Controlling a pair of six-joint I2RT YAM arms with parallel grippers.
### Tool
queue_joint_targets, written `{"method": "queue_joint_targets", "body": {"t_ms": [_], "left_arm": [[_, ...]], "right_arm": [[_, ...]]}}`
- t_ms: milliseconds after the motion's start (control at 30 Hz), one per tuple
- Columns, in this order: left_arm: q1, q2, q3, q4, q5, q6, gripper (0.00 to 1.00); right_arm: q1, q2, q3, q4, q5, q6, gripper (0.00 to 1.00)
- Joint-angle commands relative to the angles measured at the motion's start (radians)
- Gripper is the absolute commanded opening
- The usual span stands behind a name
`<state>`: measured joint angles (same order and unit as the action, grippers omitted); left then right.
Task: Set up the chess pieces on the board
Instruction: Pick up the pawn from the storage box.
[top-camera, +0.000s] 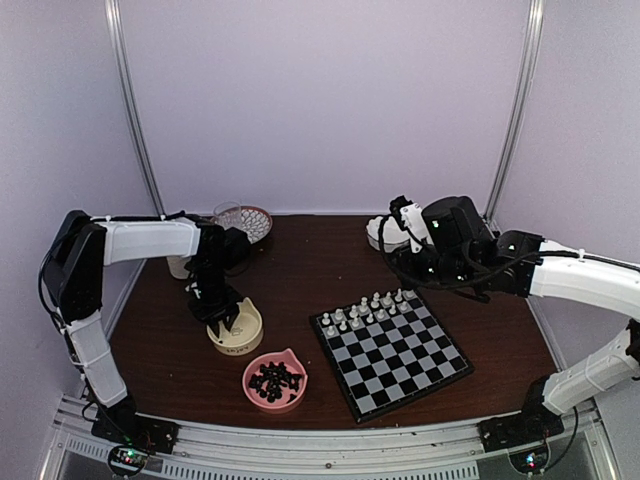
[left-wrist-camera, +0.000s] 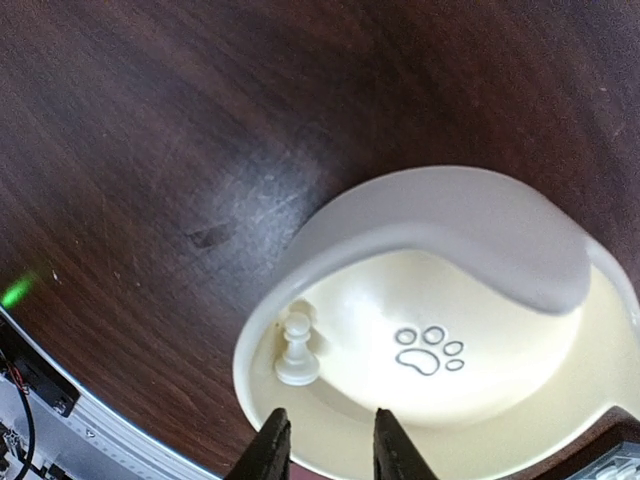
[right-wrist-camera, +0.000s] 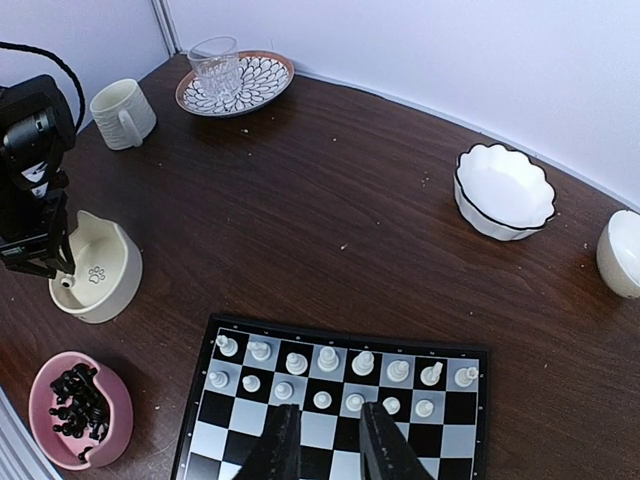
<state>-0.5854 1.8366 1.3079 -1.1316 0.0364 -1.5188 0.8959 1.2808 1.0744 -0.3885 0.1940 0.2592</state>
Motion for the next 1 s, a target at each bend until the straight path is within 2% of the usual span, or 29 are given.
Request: {"method": "queue_joint_targets", "body": {"t_ms": [0, 633, 833, 967], "left_arm": [[-0.002, -0.017, -0.033, -0.005, -0.011, -0.024, 0.29], [-0.001, -0.01, -0.105, 0.076, -0.013, -0.021, 0.29], [-0.001, -0.011, -0.118, 0.104, -0.021, -0.013, 0.19], [0.0, -0.008, -0.126, 0.106, -0.021, -0.013, 0.18]], "right_arm": [[-0.009, -0.009, 0.007, 0.013, -0.01, -0.005, 0.23], [-0.015, -0.023, -0.007, 0.002, -0.011, 0.002, 0.23], [-0.016, -0.027, -0.013, -0.004, -0.012, 0.005, 0.23], [-0.017, -0.032, -0.014, -0.009, -0.011, 0.007, 0.23]]}}
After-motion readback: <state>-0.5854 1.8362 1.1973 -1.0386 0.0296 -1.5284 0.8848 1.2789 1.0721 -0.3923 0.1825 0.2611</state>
